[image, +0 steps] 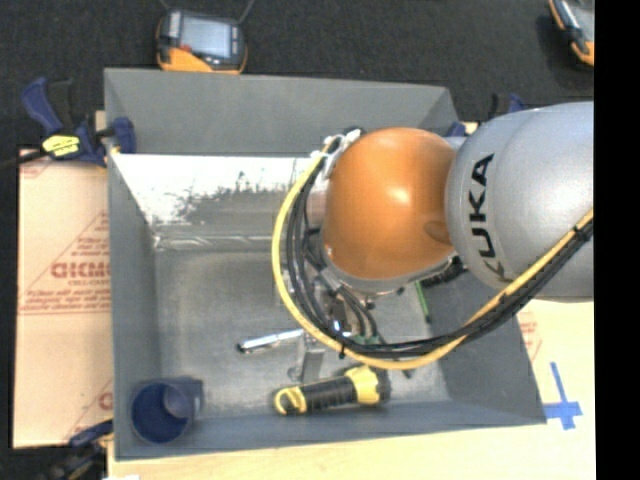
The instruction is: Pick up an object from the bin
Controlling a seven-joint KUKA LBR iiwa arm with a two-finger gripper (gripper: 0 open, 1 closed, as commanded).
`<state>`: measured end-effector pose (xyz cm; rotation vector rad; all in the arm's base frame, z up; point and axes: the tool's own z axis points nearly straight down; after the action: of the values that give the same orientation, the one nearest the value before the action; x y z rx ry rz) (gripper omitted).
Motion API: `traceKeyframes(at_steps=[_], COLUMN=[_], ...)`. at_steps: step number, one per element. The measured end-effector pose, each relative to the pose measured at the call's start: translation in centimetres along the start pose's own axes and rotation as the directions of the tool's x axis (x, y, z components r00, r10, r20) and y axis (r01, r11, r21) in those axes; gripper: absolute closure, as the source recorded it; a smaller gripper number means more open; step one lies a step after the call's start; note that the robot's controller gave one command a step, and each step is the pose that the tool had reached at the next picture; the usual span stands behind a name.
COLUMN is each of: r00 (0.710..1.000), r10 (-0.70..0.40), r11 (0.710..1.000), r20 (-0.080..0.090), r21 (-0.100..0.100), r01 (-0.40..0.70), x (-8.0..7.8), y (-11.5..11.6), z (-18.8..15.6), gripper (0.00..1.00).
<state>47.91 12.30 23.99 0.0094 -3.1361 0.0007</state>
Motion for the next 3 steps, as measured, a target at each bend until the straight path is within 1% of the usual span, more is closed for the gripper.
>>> traceKeyframes(at_steps=[1,2,3], r00=[1.0,0.999,0.996], r10=[0.004,-0.04,0.088], r11=[1.0,0.999,0.996], r20=[0.008,0.014,0.023], r21=[-0.002,-0.001,-0.008], r01=[-0.004,0.04,-0.088], x=[-0.2,-4.3,-8.9], y=[-0.1,-2.8,-4.3], z=[-0.4,8.4,17.2], gripper=[0.0,0.0,0.0])
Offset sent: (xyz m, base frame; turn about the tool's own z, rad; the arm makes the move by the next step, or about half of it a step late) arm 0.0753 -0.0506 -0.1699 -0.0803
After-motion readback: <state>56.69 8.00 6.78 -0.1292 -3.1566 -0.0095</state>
